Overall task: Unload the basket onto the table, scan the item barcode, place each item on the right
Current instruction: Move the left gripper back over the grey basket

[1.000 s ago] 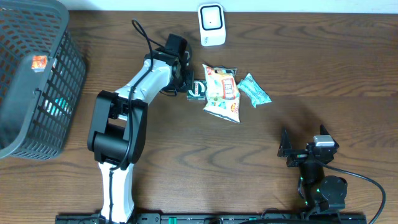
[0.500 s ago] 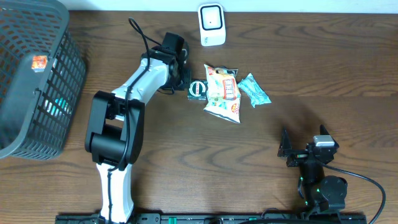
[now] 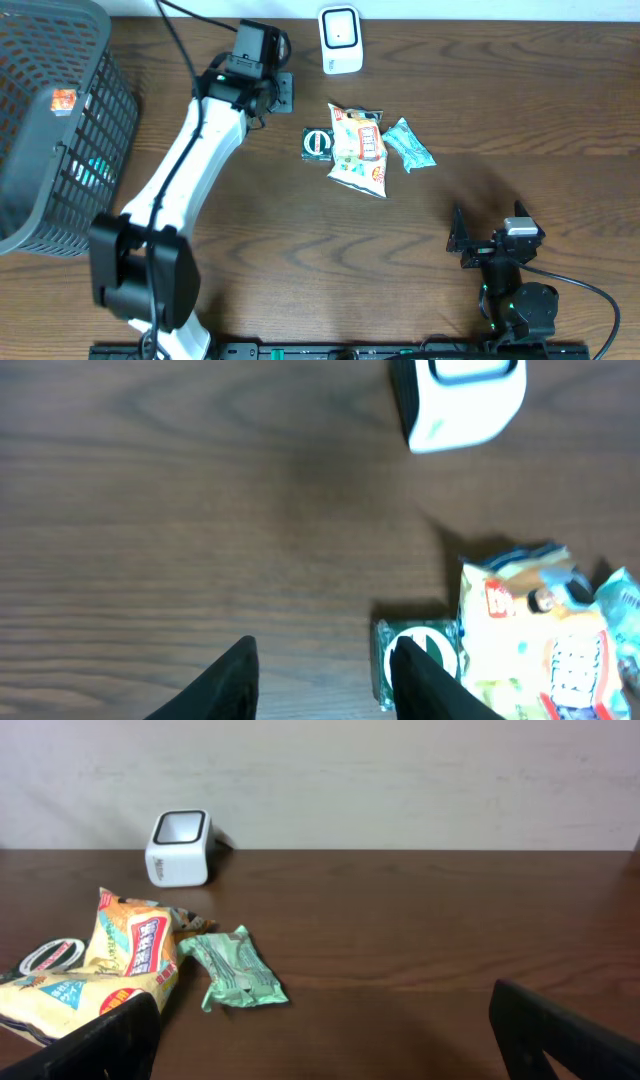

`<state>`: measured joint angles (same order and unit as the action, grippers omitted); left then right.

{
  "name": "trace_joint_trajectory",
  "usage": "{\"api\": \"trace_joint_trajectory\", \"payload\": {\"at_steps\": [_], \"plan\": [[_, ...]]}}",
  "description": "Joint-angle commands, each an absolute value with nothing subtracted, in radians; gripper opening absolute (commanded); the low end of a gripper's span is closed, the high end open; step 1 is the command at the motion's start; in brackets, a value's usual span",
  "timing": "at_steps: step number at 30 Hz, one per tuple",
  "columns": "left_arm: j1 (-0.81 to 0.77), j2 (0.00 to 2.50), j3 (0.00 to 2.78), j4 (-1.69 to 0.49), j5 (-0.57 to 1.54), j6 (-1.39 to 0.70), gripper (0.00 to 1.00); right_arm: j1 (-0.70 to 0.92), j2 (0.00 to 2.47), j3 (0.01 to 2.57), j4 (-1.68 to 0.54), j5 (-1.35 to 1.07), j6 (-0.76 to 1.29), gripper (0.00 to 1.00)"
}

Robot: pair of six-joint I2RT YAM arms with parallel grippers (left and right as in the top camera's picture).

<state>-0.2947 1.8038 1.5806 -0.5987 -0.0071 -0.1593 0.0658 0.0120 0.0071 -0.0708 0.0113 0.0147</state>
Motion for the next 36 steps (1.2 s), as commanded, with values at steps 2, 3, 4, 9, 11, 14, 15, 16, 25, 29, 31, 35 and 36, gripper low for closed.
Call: {"api": "trace_joint_trajectory", "payload": {"at_steps": [2, 3, 4, 9, 11, 14, 15, 16, 25, 29, 31, 35, 36], "plan": [[-0.286, 1.738, 1.596, -0.595, -0.068, -0.157, 0.56, 0.059, 0.006, 0.006, -0.075, 0.008, 0.018, 0.99], [-0.285, 1.73, 1.596, -0.595, -0.068, -0.157, 0.63, 0.059, 0.006, 0.006, -0.075, 0.009, 0.018, 0.99], [-0.284, 1.725, 1.596, -0.596, -0.069, -0.157, 0.7, 0.059, 0.006, 0.006, -0.075, 0.009, 0.018, 0.99], [-0.273, 1.722, 1.596, -0.597, -0.068, -0.157, 0.77, 0.059, 0.006, 0.006, -0.075, 0.008, 0.018, 0.99], [-0.271, 1.722, 1.596, -0.597, -0.068, -0.158, 0.77, 0.059, 0.006, 0.006, -0.075, 0.009, 0.018, 0.99], [-0.271, 1.722, 1.596, -0.601, -0.068, -0.158, 0.79, 0.059, 0.006, 0.006, -0.075, 0.009, 0.018, 0.99], [-0.271, 1.722, 1.596, -0.603, -0.068, -0.158, 0.79, 0.059, 0.006, 0.006, -0.075, 0.009, 0.018, 0.99], [-0.271, 1.722, 1.596, -0.605, -0.068, -0.158, 0.79, 0.059, 0.006, 0.006, -0.075, 0.008, 0.018, 0.99], [-0.271, 1.722, 1.595, -0.657, -0.004, -0.162, 0.79, 0.059, 0.006, 0.006, -0.075, 0.009, 0.018, 0.99], [-0.271, 1.722, 1.594, -0.682, 0.075, -0.162, 0.79, 0.059, 0.006, 0.006, -0.075, 0.009, 0.018, 0.99], [-0.271, 1.722, 1.594, -0.696, 0.094, -0.161, 0.79, 0.059, 0.006, 0.006, -0.075, 0.008, 0.018, 0.99], [-0.271, 1.722, 1.594, -0.697, 0.094, -0.161, 0.8, 0.059, 0.006, 0.006, -0.075, 0.008, 0.018, 0.99], [-0.271, 1.722, 1.595, -0.694, 0.094, -0.161, 0.81, 0.059, 0.006, 0.006, -0.075, 0.008, 0.018, 0.99]]}}
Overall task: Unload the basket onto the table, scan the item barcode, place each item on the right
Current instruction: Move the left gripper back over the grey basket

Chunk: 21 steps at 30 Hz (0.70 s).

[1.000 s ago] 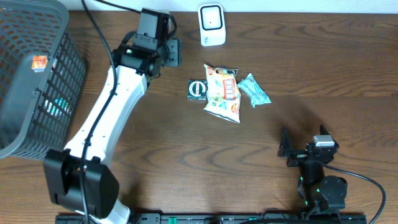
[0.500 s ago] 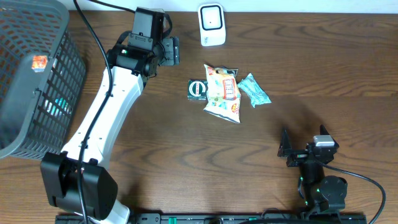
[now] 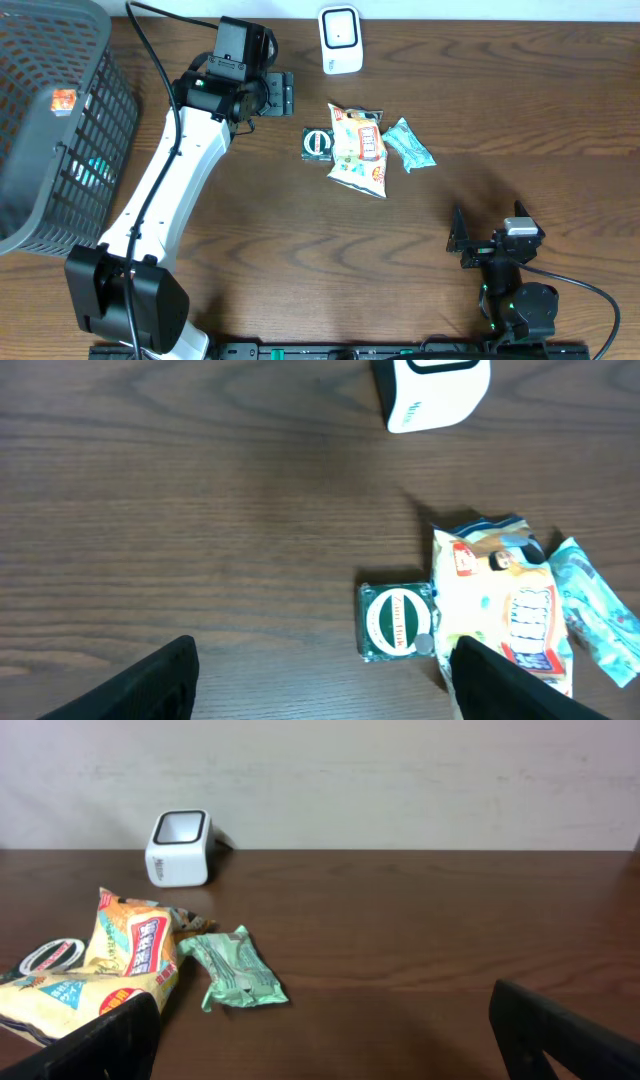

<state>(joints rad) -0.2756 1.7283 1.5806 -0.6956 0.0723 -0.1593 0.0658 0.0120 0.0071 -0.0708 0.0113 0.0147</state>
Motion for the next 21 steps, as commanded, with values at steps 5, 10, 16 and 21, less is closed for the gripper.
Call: {"api": "trace_joint_trajectory", "payload": {"at_steps": [5, 10, 16, 21], "plan": [[-0.27, 1.716, 1.626, -0.693, 0.094, -0.16, 0.89, 0.059, 0.006, 0.006, -0.075, 0.008, 0.018, 0.99], [-0.25, 1.681, 1.727, -0.746, 0.093, -0.159, 0.93, 0.059, 0.006, 0.006, -0.075, 0.008, 0.018, 0.99], [-0.154, 1.66, 1.909, -0.838, 0.059, -0.153, 0.93, 0.059, 0.006, 0.006, -0.075, 0.008, 0.018, 0.99], [-0.011, 1.66, 2.0, -0.85, 0.048, -0.154, 0.93, 0.059, 0.006, 0.006, -0.075, 0.009, 0.018, 0.99]]}}
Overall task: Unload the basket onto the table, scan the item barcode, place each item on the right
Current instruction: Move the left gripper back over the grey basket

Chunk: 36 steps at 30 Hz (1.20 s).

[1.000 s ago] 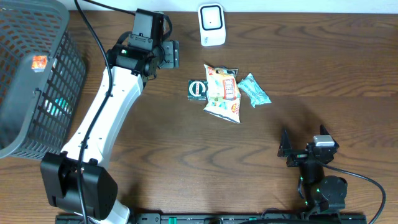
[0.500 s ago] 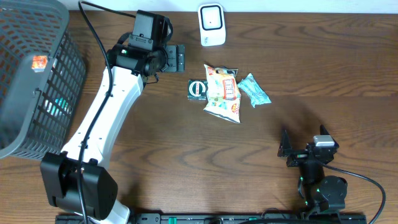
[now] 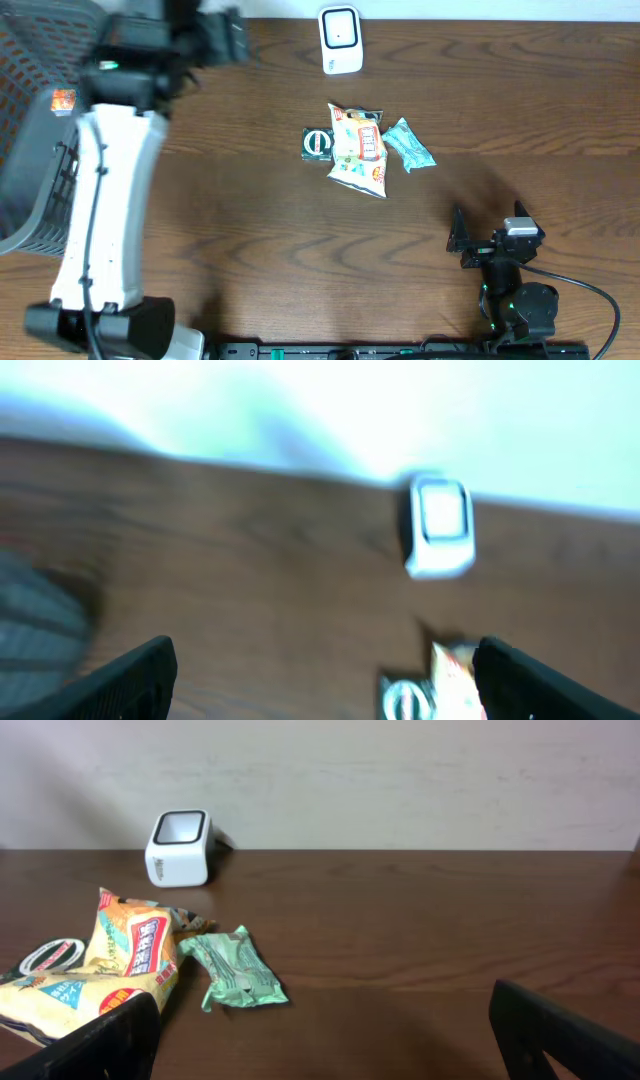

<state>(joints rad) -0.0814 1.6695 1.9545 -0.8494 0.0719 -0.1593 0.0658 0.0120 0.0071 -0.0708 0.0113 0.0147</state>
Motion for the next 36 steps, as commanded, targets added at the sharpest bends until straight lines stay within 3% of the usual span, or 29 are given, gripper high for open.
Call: {"api": "trace_joint_trajectory", "payload": {"at_steps": [1, 17, 24, 36], "plan": [[0.021, 1.66, 2.006, -0.833, 0.048, -0.154, 0.93, 0.059, 0.006, 0.006, -0.075, 0.008, 0.018, 0.99], [0.511, 1.711, 1.998, -0.775, 0.048, -0.508, 0.93, 0.059, 0.006, 0.006, -0.075, 0.008, 0.018, 0.99], [0.541, 1.833, 1.997, -0.816, -0.015, -0.513, 0.93, 0.059, 0.006, 0.006, -0.075, 0.009, 0.018, 0.99], [0.568, 2.113, 1.997, -0.793, -0.01, -0.72, 0.93, 0.059, 0.006, 0.006, -0.075, 0.008, 0.018, 0.99]]}}
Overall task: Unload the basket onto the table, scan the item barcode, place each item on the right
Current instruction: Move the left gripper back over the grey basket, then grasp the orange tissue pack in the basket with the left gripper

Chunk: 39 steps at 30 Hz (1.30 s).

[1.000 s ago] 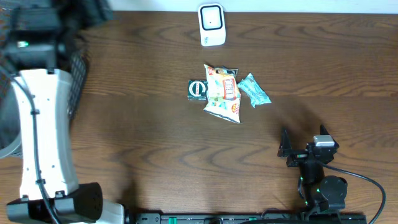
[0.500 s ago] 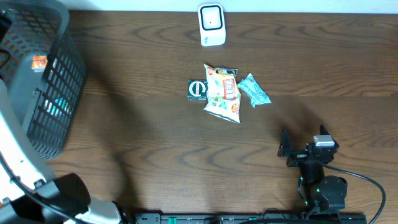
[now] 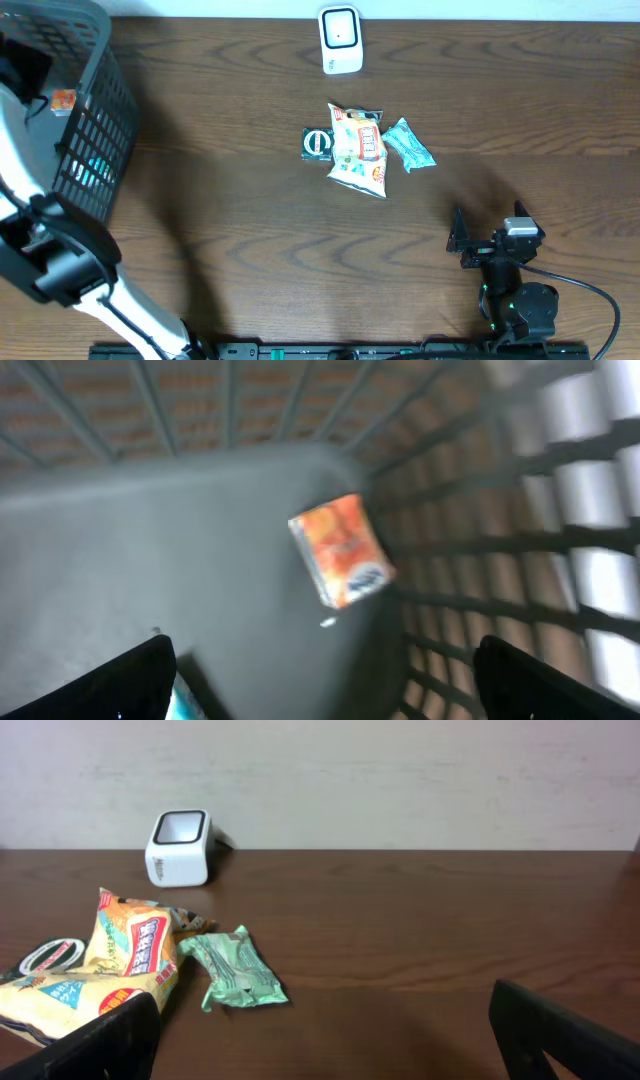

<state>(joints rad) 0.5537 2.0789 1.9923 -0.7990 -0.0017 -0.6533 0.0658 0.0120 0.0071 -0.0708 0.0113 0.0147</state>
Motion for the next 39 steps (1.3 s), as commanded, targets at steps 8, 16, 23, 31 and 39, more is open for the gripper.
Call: {"api": "trace_joint_trajectory", "payload": {"at_steps": [8, 16, 23, 31, 39], "plan": [[0.574, 2.236, 1.996, -0.729, 0.114, -0.661, 0.93, 0.059, 0.006, 0.006, -0.075, 0.009, 0.018, 0.99], [0.572, 2.304, 1.995, -0.669, 0.147, -0.671, 0.93, 0.059, 0.006, 0.006, -0.075, 0.008, 0.018, 0.99], [0.572, 2.372, 1.995, -0.63, 0.147, -0.679, 0.82, 0.059, 0.006, 0.006, -0.075, 0.009, 0.018, 0.99], [0.572, 2.393, 1.993, -0.595, 0.146, -0.686, 0.65, 0.059, 0.006, 0.006, -0.075, 0.008, 0.018, 0.99], [0.569, 2.393, 1.981, -0.562, 0.146, -0.685, 0.66, 0.059, 0.006, 0.006, -0.075, 0.009, 0.018, 0.99]]}}
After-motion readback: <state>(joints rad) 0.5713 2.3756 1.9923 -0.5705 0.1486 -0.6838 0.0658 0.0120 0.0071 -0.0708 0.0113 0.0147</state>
